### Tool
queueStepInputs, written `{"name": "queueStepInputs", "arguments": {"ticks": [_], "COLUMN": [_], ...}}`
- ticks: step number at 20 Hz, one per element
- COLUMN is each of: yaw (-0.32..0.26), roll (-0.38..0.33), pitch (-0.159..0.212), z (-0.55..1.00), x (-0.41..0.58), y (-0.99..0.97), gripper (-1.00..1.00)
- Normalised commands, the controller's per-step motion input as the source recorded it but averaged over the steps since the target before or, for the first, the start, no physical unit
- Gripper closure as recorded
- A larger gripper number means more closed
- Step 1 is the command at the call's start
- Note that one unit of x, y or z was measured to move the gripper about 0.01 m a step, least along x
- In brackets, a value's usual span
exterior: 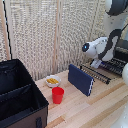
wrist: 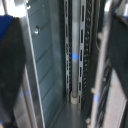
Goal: Gently stretch your hand towards the oven tray's handle, obtaining a firm grip, and draw it cautiously out of the oven. Transition your grip to the hot dog bowl, gingerly seizing the edge, and elevate it from the surface. Hover the bowl over the tray, delicately lower it, and temper your grip, establishing the bowl's equilibrium.
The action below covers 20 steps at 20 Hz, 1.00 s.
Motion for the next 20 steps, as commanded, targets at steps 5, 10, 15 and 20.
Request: {"name": "queueStepInputs", "arguments": {"ticks": [5, 10, 15, 20], "yaw": [-0.001, -0.015, -0.117, -0.148], "roll": [0.097, 0.219, 0.121, 0.088], "pitch": [0.001, 0.004, 0.006, 0.029], "z": [-0.04, 0.03, 0.0, 0.0], "x": [0.0, 0.038, 0.158, 0.15], "y": [-0.01, 0.19, 0.63, 0.64], "gripper": [1.0, 1.0, 1.0, 1.0]}}
